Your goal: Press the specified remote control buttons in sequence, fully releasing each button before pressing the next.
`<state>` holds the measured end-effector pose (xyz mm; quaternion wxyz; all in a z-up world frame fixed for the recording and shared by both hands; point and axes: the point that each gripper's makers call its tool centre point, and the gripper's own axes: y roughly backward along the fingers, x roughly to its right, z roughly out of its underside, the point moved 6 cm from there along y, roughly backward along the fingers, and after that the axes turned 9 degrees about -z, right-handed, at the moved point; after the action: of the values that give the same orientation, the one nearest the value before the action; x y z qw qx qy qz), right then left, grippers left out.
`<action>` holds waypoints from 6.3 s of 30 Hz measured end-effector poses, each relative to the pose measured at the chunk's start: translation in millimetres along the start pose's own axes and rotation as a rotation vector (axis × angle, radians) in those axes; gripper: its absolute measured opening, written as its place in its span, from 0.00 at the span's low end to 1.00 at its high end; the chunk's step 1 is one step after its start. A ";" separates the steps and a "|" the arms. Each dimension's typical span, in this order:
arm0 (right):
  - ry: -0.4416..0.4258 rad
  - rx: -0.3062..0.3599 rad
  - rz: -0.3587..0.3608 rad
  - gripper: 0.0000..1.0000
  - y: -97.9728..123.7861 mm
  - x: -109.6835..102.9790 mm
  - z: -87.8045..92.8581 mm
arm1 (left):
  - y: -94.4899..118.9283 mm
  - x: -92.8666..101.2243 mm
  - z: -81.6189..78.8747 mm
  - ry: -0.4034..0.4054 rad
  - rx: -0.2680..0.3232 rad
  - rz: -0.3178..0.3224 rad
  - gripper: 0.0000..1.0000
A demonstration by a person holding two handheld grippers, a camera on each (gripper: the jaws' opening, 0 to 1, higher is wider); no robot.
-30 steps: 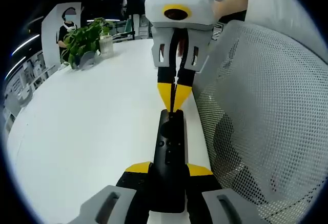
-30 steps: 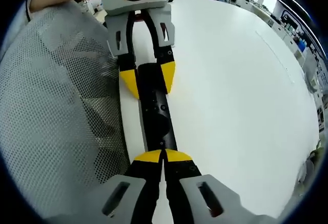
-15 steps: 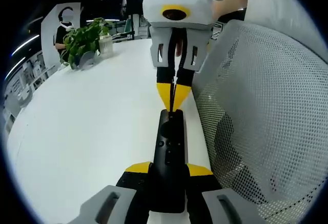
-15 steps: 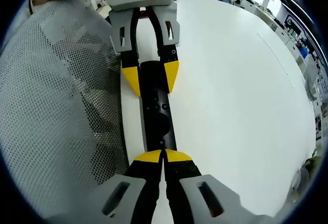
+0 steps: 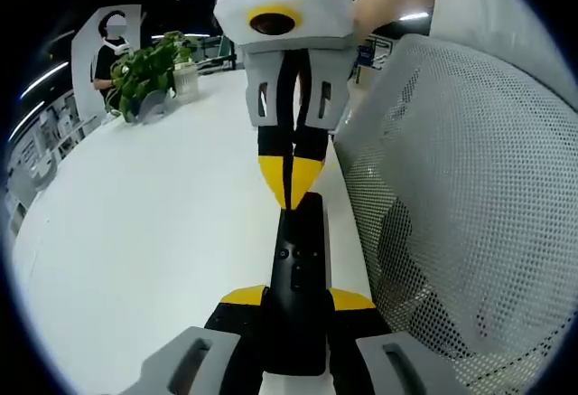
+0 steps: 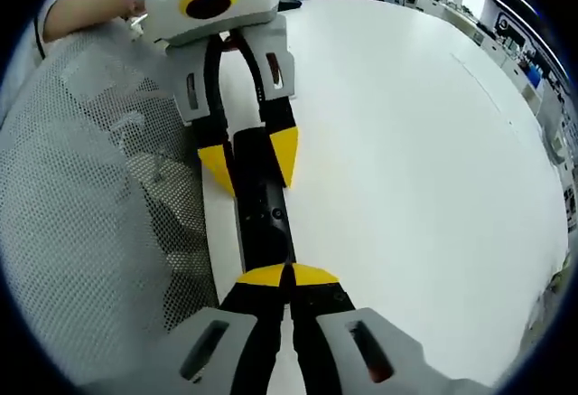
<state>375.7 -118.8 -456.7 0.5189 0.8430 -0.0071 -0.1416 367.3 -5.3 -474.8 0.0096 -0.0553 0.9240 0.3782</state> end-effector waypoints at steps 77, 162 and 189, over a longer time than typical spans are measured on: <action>0.119 -0.005 0.077 0.00 -16.8 -26.2 -25.7 | 1.3 -0.5 0.5 0.011 0.006 0.004 0.24; 0.029 0.152 -0.003 0.24 -13.3 -14.0 -9.6 | 0.5 0.3 1.9 0.006 0.021 -0.005 0.24; 0.130 0.058 0.009 0.24 -4.6 -14.3 28.5 | 0.9 6.0 2.7 0.047 0.055 -0.051 0.25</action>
<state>354.3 -139.3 -469.4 0.4942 0.8650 0.0189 -0.0841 361.2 -3.3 -476.5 -0.0007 -0.0875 0.9323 0.3511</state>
